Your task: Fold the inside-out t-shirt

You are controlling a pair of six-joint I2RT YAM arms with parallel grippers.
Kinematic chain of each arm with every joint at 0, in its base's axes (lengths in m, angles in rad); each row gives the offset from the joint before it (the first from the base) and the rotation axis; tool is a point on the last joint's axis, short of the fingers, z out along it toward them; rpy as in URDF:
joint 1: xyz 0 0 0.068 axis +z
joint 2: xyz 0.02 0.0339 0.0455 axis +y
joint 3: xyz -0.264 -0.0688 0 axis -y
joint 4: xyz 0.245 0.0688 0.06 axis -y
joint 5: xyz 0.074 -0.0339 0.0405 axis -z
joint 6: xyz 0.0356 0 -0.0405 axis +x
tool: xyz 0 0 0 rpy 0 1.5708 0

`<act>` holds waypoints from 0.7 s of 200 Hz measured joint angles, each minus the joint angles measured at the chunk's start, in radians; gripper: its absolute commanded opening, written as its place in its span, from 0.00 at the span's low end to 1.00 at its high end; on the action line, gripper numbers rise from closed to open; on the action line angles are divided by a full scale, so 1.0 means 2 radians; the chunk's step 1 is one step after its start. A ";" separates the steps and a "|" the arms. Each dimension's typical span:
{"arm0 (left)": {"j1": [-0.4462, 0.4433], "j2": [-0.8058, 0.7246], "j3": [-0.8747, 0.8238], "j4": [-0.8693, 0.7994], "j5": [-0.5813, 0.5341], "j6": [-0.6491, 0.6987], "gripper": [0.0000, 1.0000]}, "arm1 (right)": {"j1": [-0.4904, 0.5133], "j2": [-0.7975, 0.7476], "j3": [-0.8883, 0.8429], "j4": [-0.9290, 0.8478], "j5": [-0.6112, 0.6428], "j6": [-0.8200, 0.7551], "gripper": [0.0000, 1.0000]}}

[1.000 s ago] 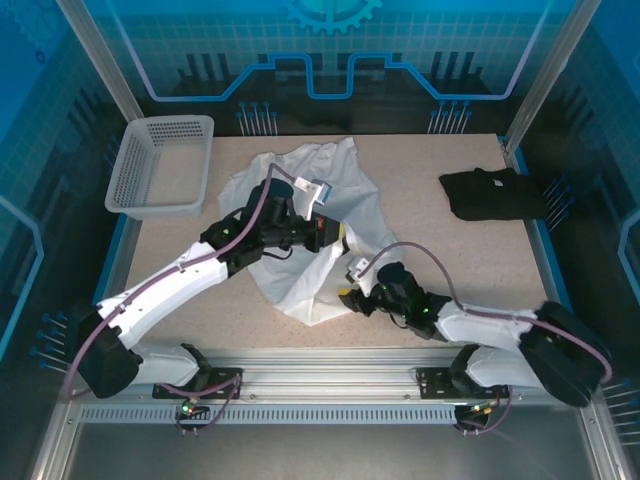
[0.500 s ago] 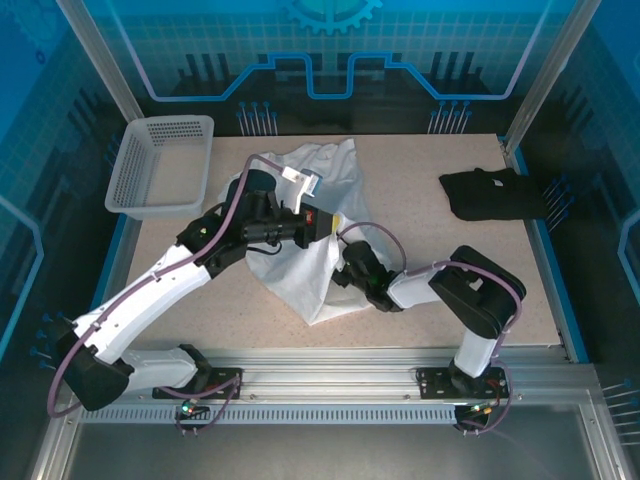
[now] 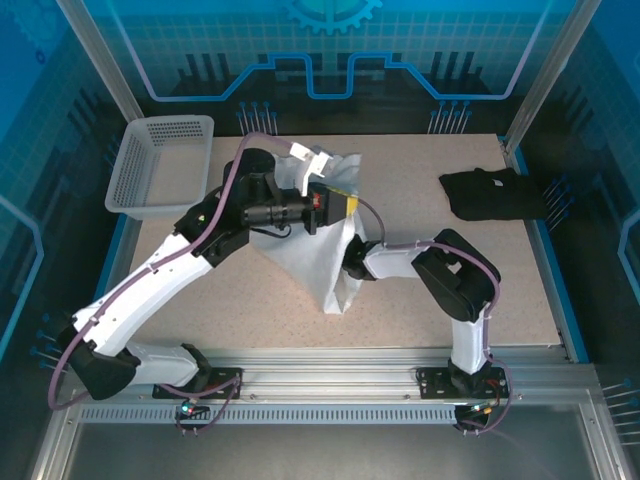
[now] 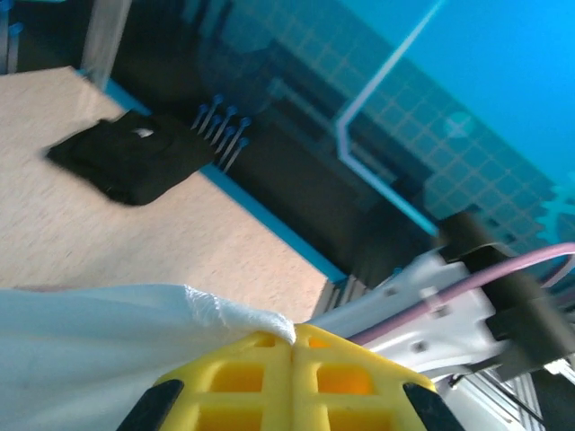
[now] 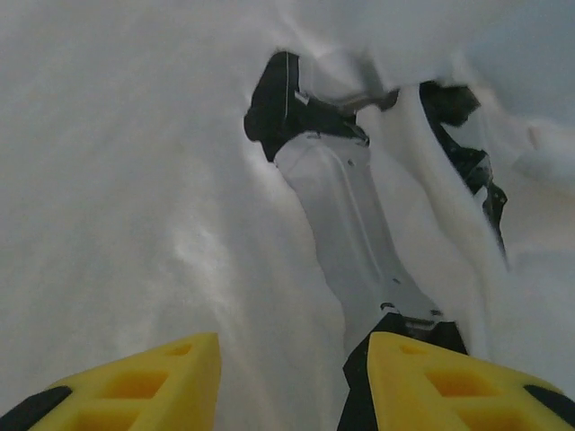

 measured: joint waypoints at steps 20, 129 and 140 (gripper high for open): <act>-0.024 0.011 0.032 0.000 0.010 0.003 0.00 | 0.000 0.020 0.036 -0.043 0.010 0.011 0.53; -0.066 0.028 0.127 -0.009 0.049 0.020 0.00 | -0.010 0.069 0.205 -0.275 0.033 0.082 0.76; -0.066 0.028 0.137 -0.015 0.049 0.026 0.00 | -0.014 0.070 0.216 -0.293 0.032 0.086 0.83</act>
